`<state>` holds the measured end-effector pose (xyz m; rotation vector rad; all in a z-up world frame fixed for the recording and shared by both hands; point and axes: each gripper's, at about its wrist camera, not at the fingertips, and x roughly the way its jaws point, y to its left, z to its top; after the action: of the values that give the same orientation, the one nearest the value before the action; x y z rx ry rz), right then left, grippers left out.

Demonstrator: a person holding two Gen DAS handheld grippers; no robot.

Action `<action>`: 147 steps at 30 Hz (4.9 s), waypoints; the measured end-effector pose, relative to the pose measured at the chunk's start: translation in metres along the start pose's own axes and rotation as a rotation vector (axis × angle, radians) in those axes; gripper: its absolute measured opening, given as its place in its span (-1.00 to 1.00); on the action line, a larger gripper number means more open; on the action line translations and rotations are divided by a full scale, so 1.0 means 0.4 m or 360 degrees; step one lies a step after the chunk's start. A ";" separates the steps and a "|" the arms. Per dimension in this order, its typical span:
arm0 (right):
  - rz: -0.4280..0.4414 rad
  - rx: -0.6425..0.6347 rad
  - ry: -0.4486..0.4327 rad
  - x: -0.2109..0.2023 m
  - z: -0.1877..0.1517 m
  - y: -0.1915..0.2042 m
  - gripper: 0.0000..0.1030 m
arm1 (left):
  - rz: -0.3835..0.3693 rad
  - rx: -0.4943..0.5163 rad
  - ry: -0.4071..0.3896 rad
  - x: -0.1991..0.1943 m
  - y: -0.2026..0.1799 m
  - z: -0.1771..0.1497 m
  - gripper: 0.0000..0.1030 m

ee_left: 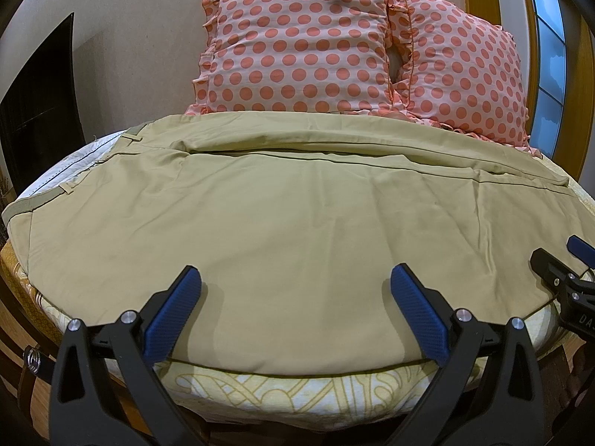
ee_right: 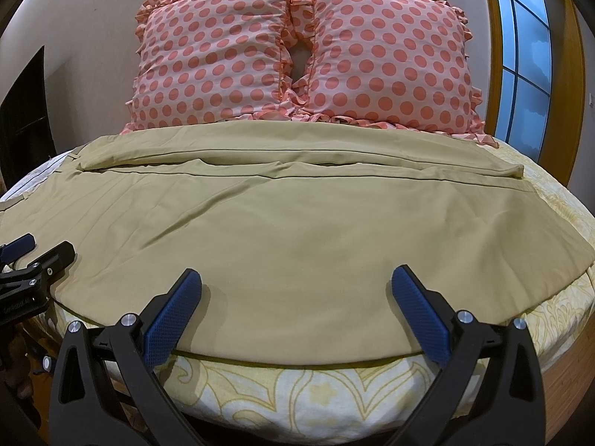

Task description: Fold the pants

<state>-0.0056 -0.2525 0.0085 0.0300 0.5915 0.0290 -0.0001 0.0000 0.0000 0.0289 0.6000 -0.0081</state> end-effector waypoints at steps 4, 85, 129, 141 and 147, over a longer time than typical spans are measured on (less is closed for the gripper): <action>0.0000 0.0000 -0.0002 -0.001 0.000 0.000 0.97 | 0.0000 0.0000 0.0000 0.000 0.000 0.000 0.96; -0.0149 0.1250 0.0056 0.401 0.370 -0.682 -0.93 | -0.0111 -0.0039 -0.0166 0.023 0.086 0.129 0.96; 0.0482 0.1449 -0.0316 -0.047 0.017 -0.691 -0.93 | -0.0191 -0.0895 0.0621 0.552 0.385 0.502 -0.89; 0.0308 0.1457 -0.0274 -0.113 -0.080 -0.731 -0.93 | -0.0288 -0.0833 0.0345 -0.006 0.455 0.118 -0.83; 0.0194 0.1428 -0.0251 -0.143 -0.115 -0.717 -0.93 | -0.0291 -0.0876 0.0327 -0.036 0.459 0.018 -0.80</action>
<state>-0.0733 -0.5403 -0.0086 0.9313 0.4046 -0.1218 -0.0049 0.1831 0.0187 -0.5649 0.7921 -0.0168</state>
